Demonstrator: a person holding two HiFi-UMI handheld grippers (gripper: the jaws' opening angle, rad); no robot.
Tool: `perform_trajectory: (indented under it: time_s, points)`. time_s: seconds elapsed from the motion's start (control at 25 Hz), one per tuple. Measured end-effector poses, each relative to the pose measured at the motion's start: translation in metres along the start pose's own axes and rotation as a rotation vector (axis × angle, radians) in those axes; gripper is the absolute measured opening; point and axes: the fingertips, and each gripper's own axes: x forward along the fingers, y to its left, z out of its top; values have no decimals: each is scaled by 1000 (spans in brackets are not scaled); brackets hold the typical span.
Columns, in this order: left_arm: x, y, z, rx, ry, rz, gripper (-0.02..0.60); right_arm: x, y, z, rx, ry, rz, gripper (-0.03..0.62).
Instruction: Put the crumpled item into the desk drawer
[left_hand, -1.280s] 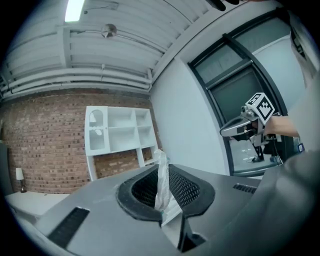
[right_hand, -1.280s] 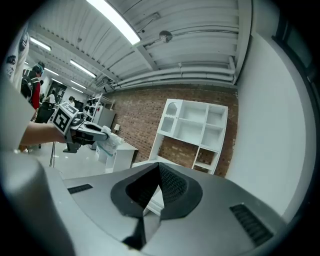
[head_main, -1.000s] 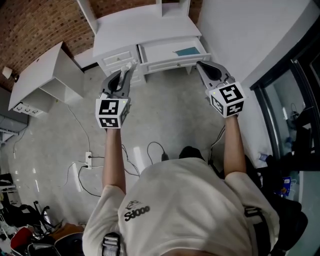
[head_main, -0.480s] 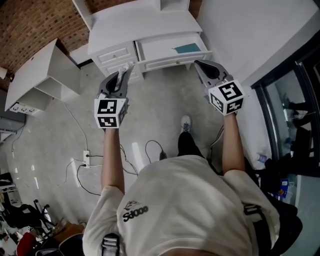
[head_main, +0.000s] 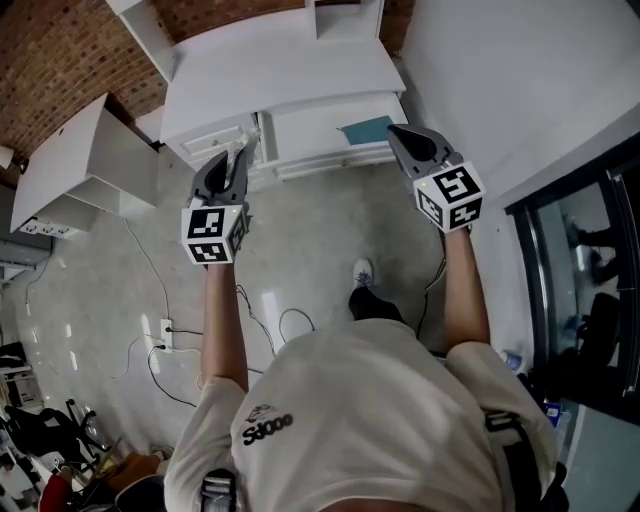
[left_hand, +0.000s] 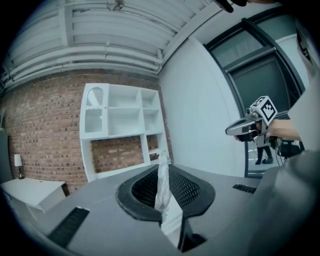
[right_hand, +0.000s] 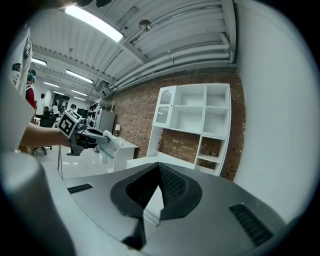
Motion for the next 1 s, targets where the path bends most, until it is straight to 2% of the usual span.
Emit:
perform_trajectory:
  time_s: [0.24,0.44,0.68,1.0]
  points:
    - [71,-1,7,-34,29,22,54,42,-65,-13,35,5,43,-2]
    - [113,1,18,-29,28,54,55,67,-107,-20,88,-13,64,-2]
    - [166,9,22,-58,44,133,55,104,-164,-34,72,-19,95,-2]
    - [214,11,23,-45,65,154,55,138,-195,-51,96,0,184,-2]
